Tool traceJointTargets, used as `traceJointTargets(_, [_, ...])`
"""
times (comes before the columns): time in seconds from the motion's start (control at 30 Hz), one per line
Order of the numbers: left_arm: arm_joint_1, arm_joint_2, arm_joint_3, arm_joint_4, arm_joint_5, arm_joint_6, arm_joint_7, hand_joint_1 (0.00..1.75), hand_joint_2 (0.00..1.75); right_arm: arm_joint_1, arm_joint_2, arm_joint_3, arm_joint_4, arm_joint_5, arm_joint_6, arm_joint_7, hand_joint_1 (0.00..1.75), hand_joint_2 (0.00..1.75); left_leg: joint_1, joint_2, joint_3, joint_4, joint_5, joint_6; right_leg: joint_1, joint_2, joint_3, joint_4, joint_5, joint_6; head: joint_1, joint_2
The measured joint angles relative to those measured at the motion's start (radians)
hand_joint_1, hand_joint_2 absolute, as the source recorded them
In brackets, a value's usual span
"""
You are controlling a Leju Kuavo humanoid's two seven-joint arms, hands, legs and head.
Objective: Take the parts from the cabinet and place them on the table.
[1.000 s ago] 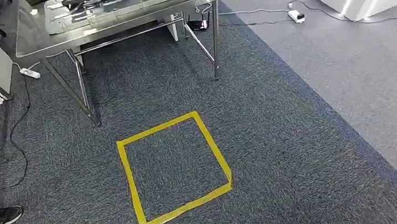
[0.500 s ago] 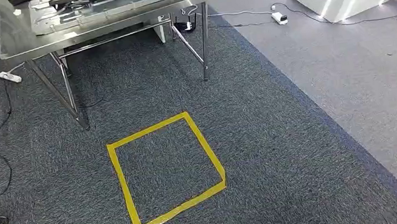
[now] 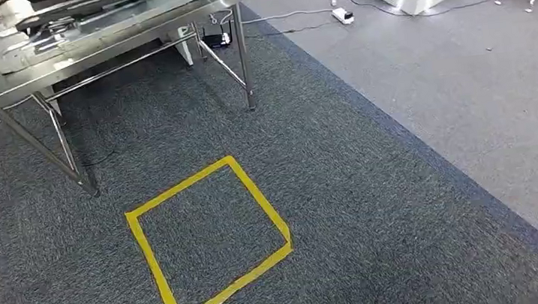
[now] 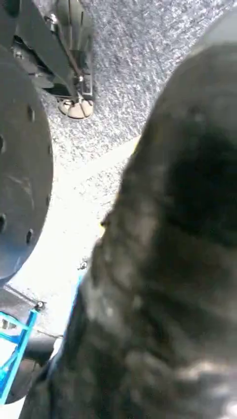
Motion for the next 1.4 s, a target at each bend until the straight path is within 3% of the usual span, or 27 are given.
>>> traceJointTargets(0.07, [0.001, 0.0, 0.0, 0.0, -0.001, 0.0, 0.0, 0.0, 0.0, 0.0, 0.0, 0.0, 0.0, 0.0, 0.005, 0.0, 0.0, 0.0, 0.004, -0.007, -0.062, 0.133, -0.049, -0.006, 0.001, 0.02, -0.005, 0.002, 0.001, 0.0, 0.0, 0.0])
traceJointTargets(0.1, [0.002, 0.0, 0.0, 0.0, -0.002, 0.0, 0.0, 0.0, 0.0, 0.001, 0.0, 0.0, 0.0, 0.001, 0.009, -0.001, 0.0, 0.0, 0.006, -0.007, -0.069, 0.144, -0.037, -0.009, 0.0, 0.031, -0.005, 0.005, 0.001, 0.0, 0.0, 0.0])
traceJointTargets(0.13, [0.002, 0.0, 0.0, 0.0, -0.002, 0.0, -0.001, 0.0, 0.0, 0.001, 0.0, 0.0, 0.0, 0.002, 0.013, -0.001, 0.0, 0.0, 0.01, -0.007, -0.05, 0.103, 0.002, -0.011, -0.001, 0.044, -0.006, 0.008, 0.001, 0.0, 0.0, 0.0])
traceJointTargets(0.2, [0.001, 0.003, 0.0, 0.0, -0.002, 0.001, -0.004, 0.0, 0.0, 0.0, 0.001, 0.0, 0.0, 0.005, 0.013, -0.002, 0.0, 0.0, 0.016, -0.022, 0.026, -0.06, 0.094, -0.009, -0.002, 0.069, -0.006, 0.015, -0.001, 0.005, 0.0, 0.0])
traceJointTargets(0.23, [0.003, 0.004, 0.0, 0.0, -0.003, 0.001, -0.006, 0.0, 0.0, -0.001, 0.001, 0.0, 0.0, 0.008, 0.013, -0.003, 0.0, 0.0, 0.02, -0.07, 0.055, -0.132, 0.109, -0.006, -0.004, 0.078, -0.009, 0.018, -0.001, 0.009, 0.0, 0.0])
traceJointTargets(0.27, [0.004, 0.005, 0.0, 0.0, -0.005, 0.002, -0.008, 0.0, 0.0, -0.005, 0.001, 0.0, 0.0, 0.01, 0.013, -0.003, 0.0, 0.0, 0.017, -0.088, 0.059, -0.149, 0.1, -0.006, 0.001, 0.087, -0.015, 0.026, 0.0, 0.019, 0.0, 0.0])
traceJointTargets(0.33, [-0.001, 0.005, 0.0, 0.0, -0.007, 0.002, -0.011, 0.0, 0.0, -0.005, 0.001, 0.0, 0.0, 0.013, 0.013, -0.003, 0.0, 0.0, 0.012, -0.072, 0.054, -0.145, 0.104, 0.003, -0.007, 0.105, -0.023, 0.019, 0.009, 0.034, 0.0, 0.0])
traceJointTargets(0.4, [-0.003, 0.006, 0.0, 0.0, -0.008, 0.002, -0.011, 0.0, 0.0, -0.003, 0.001, 0.0, 0.003, 0.013, 0.013, -0.002, 0.0, 0.0, 0.015, -0.051, 0.062, -0.158, 0.115, 0.022, -0.006, 0.121, -0.026, 0.015, 0.015, 0.049, 0.0, 0.0])
traceJointTargets(0.47, [-0.002, 0.007, 0.0, 0.0, -0.008, 0.003, -0.011, 0.0, 0.0, -0.006, 0.001, 0.0, 0.003, 0.014, 0.013, 0.0, 0.0, 0.0, 0.015, -0.028, 0.062, -0.167, 0.125, 0.037, -0.005, 0.043, -0.054, 0.078, -0.033, 0.048, 0.002, 0.0])
traceJointTargets(0.53, [0.002, 0.008, 0.0, 0.0, -0.009, 0.003, -0.014, 0.0, 0.0, -0.008, 0.001, 0.0, 0.003, 0.019, 0.017, 0.002, 0.0, 0.0, 0.01, 0.0, 0.058, -0.166, 0.125, 0.041, -0.008, 0.019, -0.129, 0.237, -0.112, 0.054, 0.001, 0.0])
traceJointTargets(0.6, [0.003, 0.009, 0.0, 0.0, -0.009, 0.003, -0.018, 0.0, 0.0, -0.007, 0.001, 0.001, 0.005, 0.027, 0.018, 0.007, 0.0, 0.0, 0.008, 0.026, 0.056, -0.165, 0.123, 0.042, -0.009, 0.013, -0.17, 0.324, -0.131, 0.059, 0.001, 0.0])
traceJointTargets(0.63, [0.002, 0.01, 0.0, 0.0, -0.009, 0.002, -0.025, 0.0, 0.0, -0.007, 0.001, 0.001, 0.005, 0.032, 0.019, 0.009, 0.0, 0.0, 0.008, 0.038, 0.056, -0.165, 0.122, 0.041, -0.01, 0.01, -0.155, 0.3, -0.107, 0.06, 0.002, 0.0])
traceJointTargets(0.7, [-0.001, 0.009, 0.0, 0.0, -0.005, -0.003, -0.052, 0.0, 0.0, -0.006, 0.001, 0.001, 0.006, 0.035, 0.027, 0.015, 0.0, 0.0, 0.008, 0.059, 0.06, -0.162, 0.117, 0.035, -0.01, -0.011, -0.063, 0.134, -0.024, 0.057, 0.002, 0.0])
traceJointTargets(0.73, [-0.003, 0.009, 0.0, 0.0, 0.001, -0.007, -0.064, 0.0, 0.0, -0.007, 0.001, 0.001, 0.006, 0.036, 0.032, 0.016, 0.0, 0.0, 0.007, 0.068, 0.066, -0.16, 0.113, 0.03, -0.009, -0.046, -0.011, 0.043, 0.003, 0.052, 0.002, 0.0])
traceJointTargets(0.77, [-0.003, 0.009, 0.0, 0.0, 0.003, -0.009, -0.071, 0.0, 0.0, -0.012, 0.002, 0.002, 0.006, 0.036, 0.035, 0.016, 0.0, 0.0, -0.001, 0.076, 0.061, -0.158, 0.108, 0.023, 0.004, -0.073, -0.003, 0.023, -0.012, 0.047, 0.002, 0.0])
traceJointTargets(0.9, [-0.014, 0.01, 0.0, 0.0, 0.003, -0.018, -0.074, 0.0, 0.0, -0.012, 0.009, 0.005, 0.006, 0.036, 0.045, 0.004, 0.0, 0.0, -0.001, 0.106, 0.077, -0.163, 0.106, 0.003, 0.004, -0.029, -0.012, 0.014, -0.003, 0.026, 0.001, 0.0])
traceJointTargets(0.97, [-0.014, 0.01, 0.0, 0.0, 0.006, -0.021, -0.082, 0.0, 0.0, -0.014, 0.013, 0.008, 0.006, 0.04, 0.049, -0.005, 0.0, 0.0, 0.006, 0.034, 0.057, -0.116, 0.063, -0.008, -0.005, -0.011, -0.008, 0.005, 0.004, 0.015, 0.0, 0.0])
traceJointTargets(1.0, [-0.013, 0.01, 0.0, 0.0, 0.009, -0.022, -0.086, 0.0, 0.0, -0.017, 0.014, 0.009, 0.006, 0.044, 0.049, -0.006, 0.0, 0.0, 0.007, 0.012, 0.03, -0.057, 0.026, -0.009, -0.005, -0.004, -0.011, 0.006, 0.006, 0.009, 0.0, 0.0])
traceJointTargets(1.07, [-0.01, 0.011, 0.001, 0.0, 0.01, -0.023, -0.092, 0.0, 0.0, -0.02, 0.015, 0.01, 0.006, 0.053, 0.051, -0.011, 0.0, 0.0, 0.007, -0.005, -0.043, 0.097, -0.041, -0.01, -0.001, 0.021, -0.015, 0.007, 0.007, 0.005, 0.0, 0.0])
traceJointTargets(1.1, [-0.008, 0.011, 0.001, 0.0, 0.01, -0.025, -0.097, 0.0, 0.0, -0.021, 0.015, 0.011, 0.006, 0.054, 0.05, -0.013, 0.0, 0.0, 0.007, -0.007, -0.067, 0.143, -0.046, -0.01, 0.001, 0.034, -0.016, 0.009, 0.007, 0.005, 0.0, 0.0])
traceJointTargets(1.13, [-0.007, 0.011, 0.002, 0.0, 0.011, -0.027, -0.102, 0.0, 0.0, -0.02, 0.015, 0.013, 0.006, 0.056, 0.051, -0.013, 0.0, 0.0, 0.007, -0.007, -0.068, 0.136, -0.022, -0.009, 0.001, 0.048, -0.015, 0.011, 0.007, 0.005, 0.0, 0.0])
traceJointTargets(1.17, [-0.008, 0.011, 0.002, 0.0, 0.013, -0.028, -0.108, 0.0, 0.0, -0.02, 0.015, 0.016, 0.006, 0.061, 0.05, -0.014, 0.0, 0.0, 0.007, -0.008, -0.046, 0.083, 0.023, -0.007, 0.001, 0.063, -0.014, 0.013, 0.007, 0.005, 0.0, 0.0])
traceJointTargets(1.2, [-0.009, 0.011, 0.002, 0.0, 0.013, -0.028, -0.113, 0.0, 0.0, -0.021, 0.015, 0.018, 0.006, 0.065, 0.051, -0.014, 0.0, 0.0, 0.008, -0.013, -0.012, 0.004, 0.071, -0.005, 0.001, 0.077, -0.013, 0.014, 0.007, 0.006, 0.0, 0.0])
traceJointTargets(1.23, [-0.01, 0.011, 0.002, 0.0, 0.013, -0.027, -0.12, 0.0, 0.0, -0.021, 0.015, 0.021, 0.006, 0.067, 0.051, -0.015, 0.0, 0.0, 0.009, -0.037, 0.025, -0.084, 0.117, -0.001, 0.001, 0.09, -0.013, 0.016, 0.007, 0.007, 0.0, 0.0])
traceJointTargets(1.27, [-0.009, 0.011, 0.003, 0.0, 0.013, -0.022, -0.121, 0.0, 0.0, -0.021, 0.018, 0.023, 0.006, 0.068, 0.051, -0.016, 0.0, 0.0, 0.011, -0.101, 0.041, -0.126, 0.116, 0.004, -0.002, 0.098, -0.017, 0.017, 0.008, 0.009, 0.001, 0.0])
traceJointTargets(1.3, [-0.009, 0.011, 0.005, 0.0, 0.011, -0.016, -0.119, 0.0, 0.0, -0.026, 0.018, 0.025, 0.006, 0.069, 0.05, -0.016, 0.0, 0.0, 0.014, -0.118, 0.041, -0.148, 0.116, 0.006, 0.003, 0.111, -0.026, 0.026, 0.008, 0.02, 0.001, 0.0])
traceJointTargets(1.4, [-0.014, 0.011, 0.004, 0.0, 0.008, -0.002, -0.096, 0.0, 0.0, -0.025, 0.023, 0.025, 0.007, 0.069, 0.051, -0.017, 0.0, 0.0, 0.003, -0.084, 0.047, -0.147, 0.121, 0.019, -0.007, 0.147, -0.034, 0.016, 0.021, 0.042, 0.0, 0.0])
